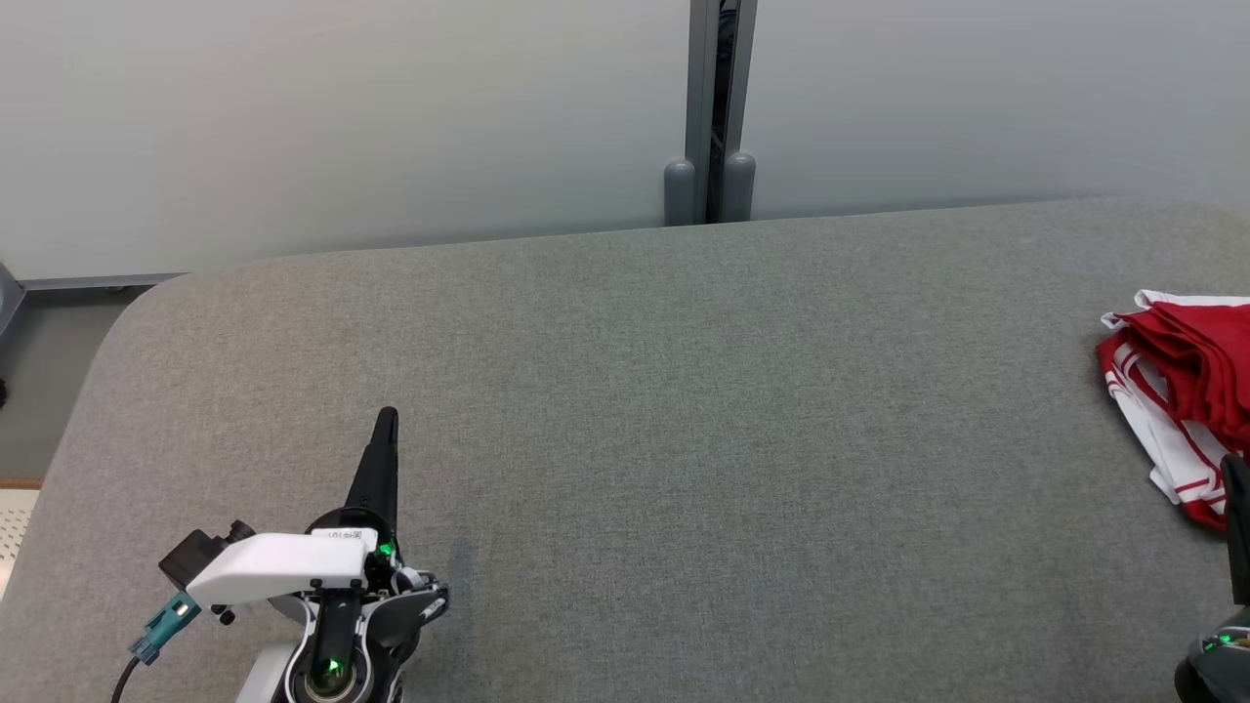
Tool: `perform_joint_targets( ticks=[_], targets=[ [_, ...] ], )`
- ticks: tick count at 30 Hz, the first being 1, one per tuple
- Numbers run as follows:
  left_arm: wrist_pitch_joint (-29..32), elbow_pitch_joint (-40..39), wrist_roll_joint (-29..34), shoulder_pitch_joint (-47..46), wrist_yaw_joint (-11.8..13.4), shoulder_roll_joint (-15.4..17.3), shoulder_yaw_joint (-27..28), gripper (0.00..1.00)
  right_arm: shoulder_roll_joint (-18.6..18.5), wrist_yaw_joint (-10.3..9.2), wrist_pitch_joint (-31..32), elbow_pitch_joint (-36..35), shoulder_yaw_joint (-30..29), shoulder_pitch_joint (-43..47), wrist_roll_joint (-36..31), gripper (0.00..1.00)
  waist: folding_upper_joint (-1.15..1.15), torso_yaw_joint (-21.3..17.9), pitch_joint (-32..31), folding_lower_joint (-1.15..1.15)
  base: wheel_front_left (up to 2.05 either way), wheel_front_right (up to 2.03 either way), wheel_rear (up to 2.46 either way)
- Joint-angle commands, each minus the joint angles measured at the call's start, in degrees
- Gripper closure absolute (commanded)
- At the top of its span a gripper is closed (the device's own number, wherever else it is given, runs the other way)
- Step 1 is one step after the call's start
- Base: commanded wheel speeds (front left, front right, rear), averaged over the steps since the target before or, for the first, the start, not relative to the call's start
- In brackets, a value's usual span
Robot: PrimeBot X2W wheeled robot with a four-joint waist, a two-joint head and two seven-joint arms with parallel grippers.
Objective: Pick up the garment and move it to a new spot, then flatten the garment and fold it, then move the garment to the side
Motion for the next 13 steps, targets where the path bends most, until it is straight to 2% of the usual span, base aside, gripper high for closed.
perform_joint_targets(
  ticks=[1,13],
  targets=[
    [-0.12,-0.03,0.03,-0.39,-0.18,0.22,0.07,1.0,-0.11,0.0,0.26,-0.02,-0.21,-0.14,-0.31,1.0,0.0,0.0,0.0,0.0,0.0,0.0,0.0],
    [-0.12,-0.03,0.03,-0.39,-0.18,0.22,0.07,1.0,-0.08,0.0,0.31,-0.02,-0.26,-0.16,-0.35,1.0,0.0,0.0,0.0,0.0,0.0,0.0,0.0]
  ],
)
